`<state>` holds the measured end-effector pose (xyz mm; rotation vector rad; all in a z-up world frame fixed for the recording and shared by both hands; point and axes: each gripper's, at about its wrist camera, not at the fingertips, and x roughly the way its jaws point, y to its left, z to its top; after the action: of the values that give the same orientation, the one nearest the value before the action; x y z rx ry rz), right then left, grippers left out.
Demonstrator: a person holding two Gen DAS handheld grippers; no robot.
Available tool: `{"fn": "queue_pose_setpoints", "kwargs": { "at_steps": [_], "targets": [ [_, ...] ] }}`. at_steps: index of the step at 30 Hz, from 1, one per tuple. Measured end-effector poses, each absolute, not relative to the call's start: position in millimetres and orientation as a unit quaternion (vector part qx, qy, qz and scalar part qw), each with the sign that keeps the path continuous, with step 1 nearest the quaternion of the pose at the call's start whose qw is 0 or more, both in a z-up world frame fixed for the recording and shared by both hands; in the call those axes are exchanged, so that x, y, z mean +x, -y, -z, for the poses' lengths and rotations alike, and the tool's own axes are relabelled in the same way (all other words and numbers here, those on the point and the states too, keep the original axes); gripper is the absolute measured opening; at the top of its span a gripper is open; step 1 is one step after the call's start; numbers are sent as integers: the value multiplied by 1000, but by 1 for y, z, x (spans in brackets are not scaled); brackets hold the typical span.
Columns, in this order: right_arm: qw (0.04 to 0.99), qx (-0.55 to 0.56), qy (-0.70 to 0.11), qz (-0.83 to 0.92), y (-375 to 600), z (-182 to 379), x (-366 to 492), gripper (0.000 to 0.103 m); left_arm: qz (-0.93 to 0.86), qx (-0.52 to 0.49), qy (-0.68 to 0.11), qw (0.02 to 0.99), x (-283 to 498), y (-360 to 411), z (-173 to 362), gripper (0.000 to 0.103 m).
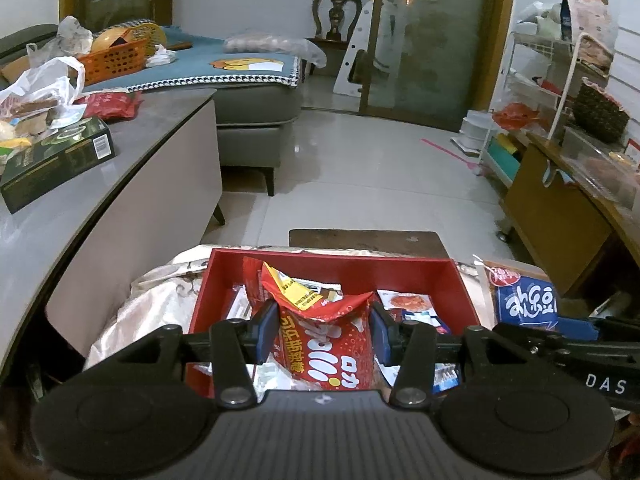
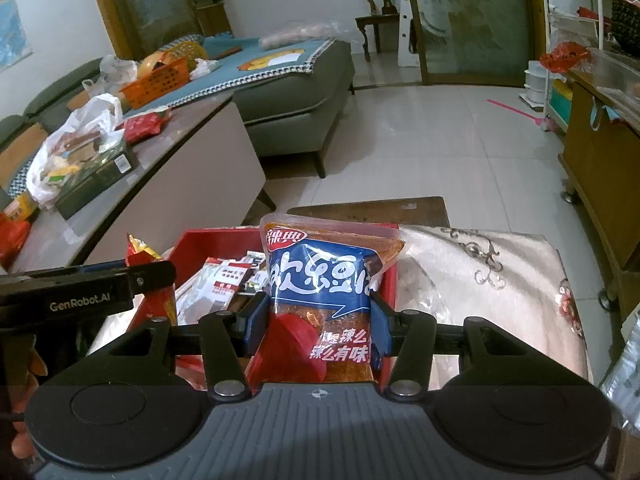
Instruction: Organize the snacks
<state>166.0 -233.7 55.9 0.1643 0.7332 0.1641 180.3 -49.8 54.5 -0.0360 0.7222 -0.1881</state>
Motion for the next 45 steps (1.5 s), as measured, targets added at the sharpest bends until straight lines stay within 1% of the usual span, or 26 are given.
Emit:
{"fn": "queue_pose_setpoints", "kwargs": {
  "at_steps": [18, 45],
  "targets": [
    [922, 83, -371, -78, 234, -47, 189, 60, 79, -15, -359, 930, 205, 56, -46, 41],
    [907, 72, -406, -80, 228, -17, 226, 60, 57, 12, -385, 921, 236, 66, -16, 42]
  ]
}}
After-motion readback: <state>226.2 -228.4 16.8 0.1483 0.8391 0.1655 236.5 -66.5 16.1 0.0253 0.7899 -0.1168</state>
